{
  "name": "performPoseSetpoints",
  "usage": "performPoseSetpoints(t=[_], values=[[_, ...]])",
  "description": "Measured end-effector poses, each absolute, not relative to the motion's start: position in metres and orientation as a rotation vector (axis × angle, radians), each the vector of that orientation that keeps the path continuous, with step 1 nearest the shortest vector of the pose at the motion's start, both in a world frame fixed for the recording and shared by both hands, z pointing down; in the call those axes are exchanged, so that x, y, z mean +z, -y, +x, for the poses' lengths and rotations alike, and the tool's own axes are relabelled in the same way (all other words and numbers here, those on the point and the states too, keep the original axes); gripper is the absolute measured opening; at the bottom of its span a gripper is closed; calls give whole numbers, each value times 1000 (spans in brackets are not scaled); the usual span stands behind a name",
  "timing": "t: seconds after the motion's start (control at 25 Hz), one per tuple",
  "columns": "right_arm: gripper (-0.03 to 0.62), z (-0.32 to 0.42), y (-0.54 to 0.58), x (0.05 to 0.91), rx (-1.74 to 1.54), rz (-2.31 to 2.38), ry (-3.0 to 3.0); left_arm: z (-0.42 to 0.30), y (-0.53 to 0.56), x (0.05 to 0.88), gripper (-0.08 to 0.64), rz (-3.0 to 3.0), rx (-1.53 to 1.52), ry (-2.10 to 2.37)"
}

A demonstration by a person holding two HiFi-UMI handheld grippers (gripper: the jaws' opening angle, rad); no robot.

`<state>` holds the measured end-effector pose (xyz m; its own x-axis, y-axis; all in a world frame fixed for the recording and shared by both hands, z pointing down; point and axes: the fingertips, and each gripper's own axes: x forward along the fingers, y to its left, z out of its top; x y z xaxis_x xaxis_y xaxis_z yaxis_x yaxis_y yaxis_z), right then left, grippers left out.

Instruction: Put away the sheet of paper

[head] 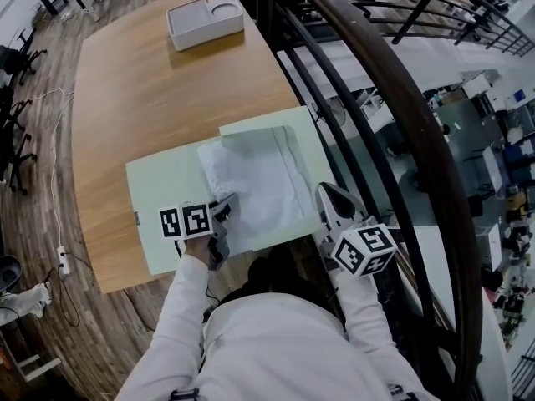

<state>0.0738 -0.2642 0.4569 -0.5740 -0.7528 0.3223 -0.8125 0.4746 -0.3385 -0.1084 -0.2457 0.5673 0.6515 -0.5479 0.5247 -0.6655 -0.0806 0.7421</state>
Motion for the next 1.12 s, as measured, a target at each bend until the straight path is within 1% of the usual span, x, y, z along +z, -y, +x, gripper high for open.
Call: performPoseSetpoints(t=[1.12], values=[[26, 96, 279, 452, 719, 1380, 2576, -36, 275, 565, 17, 1740, 100, 949]])
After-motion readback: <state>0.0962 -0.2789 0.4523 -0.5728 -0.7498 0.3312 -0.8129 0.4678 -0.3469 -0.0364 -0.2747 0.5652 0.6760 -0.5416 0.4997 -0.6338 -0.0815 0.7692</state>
